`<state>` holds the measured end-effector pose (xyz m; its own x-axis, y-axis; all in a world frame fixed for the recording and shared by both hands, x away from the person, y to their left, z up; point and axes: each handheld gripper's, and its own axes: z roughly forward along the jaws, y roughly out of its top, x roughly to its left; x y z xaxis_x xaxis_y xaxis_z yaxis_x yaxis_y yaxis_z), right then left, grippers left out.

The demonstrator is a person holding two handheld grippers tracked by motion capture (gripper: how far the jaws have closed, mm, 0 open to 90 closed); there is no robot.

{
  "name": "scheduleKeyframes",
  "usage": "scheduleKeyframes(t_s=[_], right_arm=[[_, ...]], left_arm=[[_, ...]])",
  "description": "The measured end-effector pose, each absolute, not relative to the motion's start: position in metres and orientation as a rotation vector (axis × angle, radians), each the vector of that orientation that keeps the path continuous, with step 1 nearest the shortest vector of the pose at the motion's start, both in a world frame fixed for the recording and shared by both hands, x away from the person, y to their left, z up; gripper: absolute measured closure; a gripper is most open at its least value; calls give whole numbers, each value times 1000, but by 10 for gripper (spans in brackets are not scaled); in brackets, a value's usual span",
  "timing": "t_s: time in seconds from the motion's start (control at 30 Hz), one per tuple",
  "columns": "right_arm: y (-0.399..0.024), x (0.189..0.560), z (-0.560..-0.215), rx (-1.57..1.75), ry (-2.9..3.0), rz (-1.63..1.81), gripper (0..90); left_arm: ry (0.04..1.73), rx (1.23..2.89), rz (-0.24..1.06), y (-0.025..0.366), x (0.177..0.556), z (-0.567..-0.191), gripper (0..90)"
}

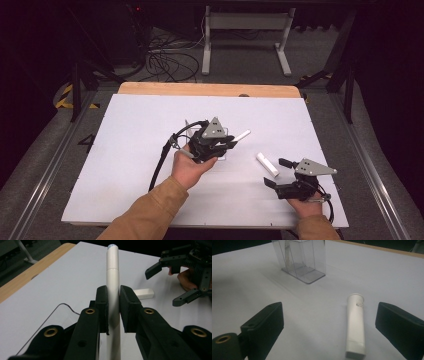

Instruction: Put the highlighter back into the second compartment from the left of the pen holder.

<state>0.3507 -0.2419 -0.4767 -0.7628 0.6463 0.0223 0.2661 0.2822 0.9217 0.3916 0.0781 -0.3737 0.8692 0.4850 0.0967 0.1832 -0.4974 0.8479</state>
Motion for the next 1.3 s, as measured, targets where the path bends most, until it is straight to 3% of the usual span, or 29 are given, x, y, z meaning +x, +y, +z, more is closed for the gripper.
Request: scheduleKeyframes(t_s=[1.0, 1.3], right_arm=[[-241, 350, -477, 816, 2208, 1475, 88], [-241, 350, -477, 813, 2210, 1474, 88]], left_arm=[[625, 1783, 431, 110, 427, -370, 781], [656, 1728, 490, 115, 433, -371, 780]])
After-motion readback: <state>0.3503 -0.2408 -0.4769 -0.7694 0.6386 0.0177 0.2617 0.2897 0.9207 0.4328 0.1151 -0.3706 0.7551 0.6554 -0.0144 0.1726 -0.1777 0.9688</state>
